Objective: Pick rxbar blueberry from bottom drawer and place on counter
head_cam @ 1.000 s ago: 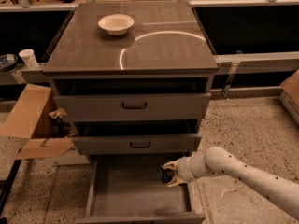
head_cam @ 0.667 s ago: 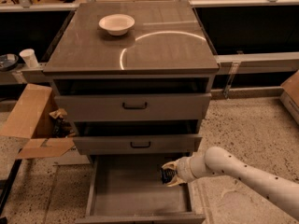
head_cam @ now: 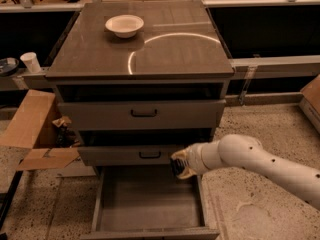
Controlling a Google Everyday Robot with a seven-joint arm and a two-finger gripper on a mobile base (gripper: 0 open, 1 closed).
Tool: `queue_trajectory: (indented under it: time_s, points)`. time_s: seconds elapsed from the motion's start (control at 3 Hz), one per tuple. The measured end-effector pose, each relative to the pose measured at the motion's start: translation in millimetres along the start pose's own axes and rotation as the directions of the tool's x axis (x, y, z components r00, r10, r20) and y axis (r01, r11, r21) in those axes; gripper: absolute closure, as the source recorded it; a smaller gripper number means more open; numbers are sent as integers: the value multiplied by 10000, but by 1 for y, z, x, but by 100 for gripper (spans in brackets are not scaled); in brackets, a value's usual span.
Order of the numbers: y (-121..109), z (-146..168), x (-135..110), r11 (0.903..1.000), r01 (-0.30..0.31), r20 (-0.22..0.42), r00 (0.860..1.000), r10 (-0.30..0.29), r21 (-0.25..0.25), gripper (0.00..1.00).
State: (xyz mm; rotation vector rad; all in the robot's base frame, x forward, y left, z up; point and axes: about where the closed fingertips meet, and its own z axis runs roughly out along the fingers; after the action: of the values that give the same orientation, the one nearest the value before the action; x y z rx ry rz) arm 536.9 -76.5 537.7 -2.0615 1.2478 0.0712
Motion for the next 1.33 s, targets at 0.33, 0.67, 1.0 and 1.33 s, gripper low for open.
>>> queue_trajectory:
  time_s: [0.33, 0.67, 1.0, 1.33]
  points:
    - [-46, -55, -27, 9936, 1030, -427, 9940, -1010, 472, 100]
    - [-50, -58, -27, 9938, 1007, -495, 9939, -984, 472, 100]
    - [-71, -77, -27, 9951, 870, -909, 9924, -824, 477, 100]
    - [-122, -129, -41, 9847, 1201, -1515, 9833, -1005, 1263, 100]
